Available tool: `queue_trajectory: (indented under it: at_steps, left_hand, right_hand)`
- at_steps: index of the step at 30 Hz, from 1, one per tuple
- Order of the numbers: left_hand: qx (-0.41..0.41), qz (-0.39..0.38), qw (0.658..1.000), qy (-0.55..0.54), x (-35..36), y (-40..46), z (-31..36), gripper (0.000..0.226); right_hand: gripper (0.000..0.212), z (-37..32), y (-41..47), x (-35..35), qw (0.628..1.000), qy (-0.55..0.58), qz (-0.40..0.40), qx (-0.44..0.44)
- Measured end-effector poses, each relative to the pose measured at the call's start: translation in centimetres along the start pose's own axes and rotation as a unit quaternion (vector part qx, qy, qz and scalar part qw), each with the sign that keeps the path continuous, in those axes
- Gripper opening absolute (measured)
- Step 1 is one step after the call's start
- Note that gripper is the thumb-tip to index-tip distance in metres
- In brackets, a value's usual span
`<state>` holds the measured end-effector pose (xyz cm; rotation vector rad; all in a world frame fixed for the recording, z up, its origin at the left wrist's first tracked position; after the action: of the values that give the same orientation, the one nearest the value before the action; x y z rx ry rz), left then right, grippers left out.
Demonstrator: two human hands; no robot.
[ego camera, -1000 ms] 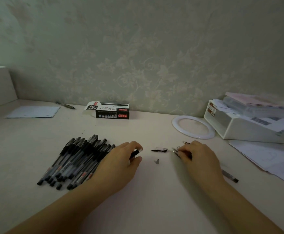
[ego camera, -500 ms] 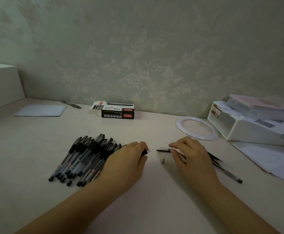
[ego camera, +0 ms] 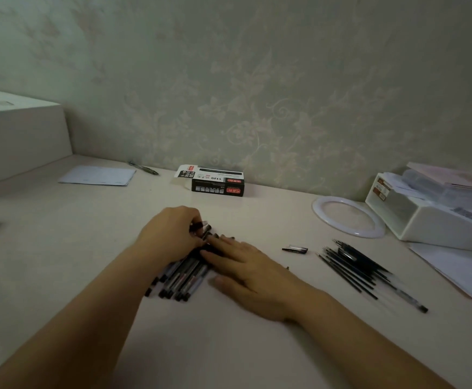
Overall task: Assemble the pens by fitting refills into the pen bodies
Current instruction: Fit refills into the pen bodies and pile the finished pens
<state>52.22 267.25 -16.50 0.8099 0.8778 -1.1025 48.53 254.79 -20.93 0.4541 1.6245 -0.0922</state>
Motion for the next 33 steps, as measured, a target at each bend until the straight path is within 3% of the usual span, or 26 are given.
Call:
queue_trajectory:
  at_steps: [4,8,14,21,26,31,33]
  left_hand:
    - [0.002,-0.019,1.0,0.007,0.3,0.2,-0.2,0.016]
    - [0.01,-0.031,0.999,0.014,1.0,0.1,0.1,0.018]
    - [0.037,0.002,0.999,0.002,0.7,-0.5,1.3,0.012]
    - [0.063,0.0,0.998,0.008,1.7,-1.0,2.5,0.005]
    - [0.056,0.001,0.998,0.0,1.6,-0.8,2.2,0.007]
    - [0.049,-0.008,0.999,-0.008,1.4,-0.5,1.8,0.003]
    - [0.05,-0.007,0.999,-0.002,1.3,-0.5,1.8,0.009]
  right_hand:
    - [0.044,-0.7,-0.6,-2.2,0.992,0.013,0.116,-0.041]
    - [0.039,1.0,-1.7,-2.2,0.992,0.025,0.123,0.018]
    - [0.024,0.7,-1.6,-3.2,0.987,-0.008,0.163,0.011]
    - [0.028,-1.7,1.0,-4.0,0.973,-0.202,0.081,-0.078]
    - [0.021,-3.1,1.6,-3.9,0.962,-0.242,0.04,-0.12]
    - [0.02,-3.2,2.9,-2.5,0.934,-0.311,-0.09,-0.15]
    - [0.017,-3.5,3.3,-2.6,0.928,-0.318,-0.088,-0.174]
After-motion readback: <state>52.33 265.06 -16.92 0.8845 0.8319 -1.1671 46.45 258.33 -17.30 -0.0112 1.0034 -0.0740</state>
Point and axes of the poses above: each hand's wrist, its own y-axis towards the middle knuckle, its own x-axis out of the palm, z = x × y, the point moved 10 cm from there along y, towards the middle knuckle, and after that the axes turned 14 degrees about -x, right-handed, at the moved point
